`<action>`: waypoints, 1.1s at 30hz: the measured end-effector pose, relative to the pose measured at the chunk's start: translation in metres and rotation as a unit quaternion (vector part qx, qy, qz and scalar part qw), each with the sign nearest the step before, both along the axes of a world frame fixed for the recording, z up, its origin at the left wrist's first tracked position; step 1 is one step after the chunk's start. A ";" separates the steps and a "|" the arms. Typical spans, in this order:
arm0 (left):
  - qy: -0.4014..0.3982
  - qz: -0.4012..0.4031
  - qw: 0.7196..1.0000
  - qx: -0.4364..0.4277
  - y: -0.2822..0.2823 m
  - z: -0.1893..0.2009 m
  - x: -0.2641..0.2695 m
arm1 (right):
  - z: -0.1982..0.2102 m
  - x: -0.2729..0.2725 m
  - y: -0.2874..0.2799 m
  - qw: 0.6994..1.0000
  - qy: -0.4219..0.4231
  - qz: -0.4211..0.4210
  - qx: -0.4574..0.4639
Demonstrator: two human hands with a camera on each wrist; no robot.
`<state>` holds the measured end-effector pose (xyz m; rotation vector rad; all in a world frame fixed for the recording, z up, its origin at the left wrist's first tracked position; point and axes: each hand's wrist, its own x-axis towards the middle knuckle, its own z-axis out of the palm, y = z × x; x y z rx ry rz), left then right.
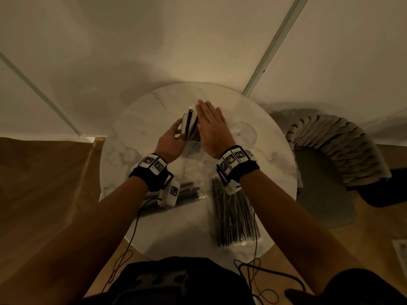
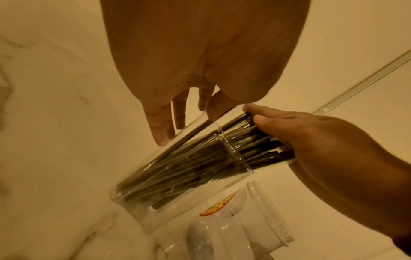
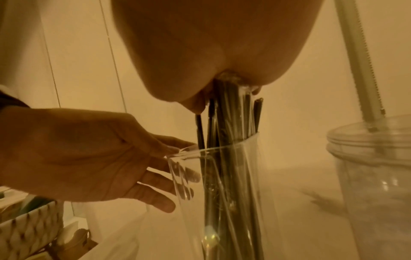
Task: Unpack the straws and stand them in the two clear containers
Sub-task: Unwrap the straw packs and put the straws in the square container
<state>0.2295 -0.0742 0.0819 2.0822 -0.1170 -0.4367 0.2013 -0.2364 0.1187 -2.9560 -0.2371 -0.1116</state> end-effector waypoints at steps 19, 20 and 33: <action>0.037 -0.113 0.982 0.145 0.058 -0.080 -0.071 | -0.041 -0.110 0.009 0.852 -0.098 -0.266 0.441; 0.039 -0.157 0.970 0.184 0.062 -0.083 -0.078 | -0.058 -0.118 0.009 0.848 -0.041 -0.285 0.445; 0.029 -0.261 0.920 0.290 0.051 -0.089 -0.098 | -0.129 -0.150 0.014 0.814 0.261 -0.281 0.437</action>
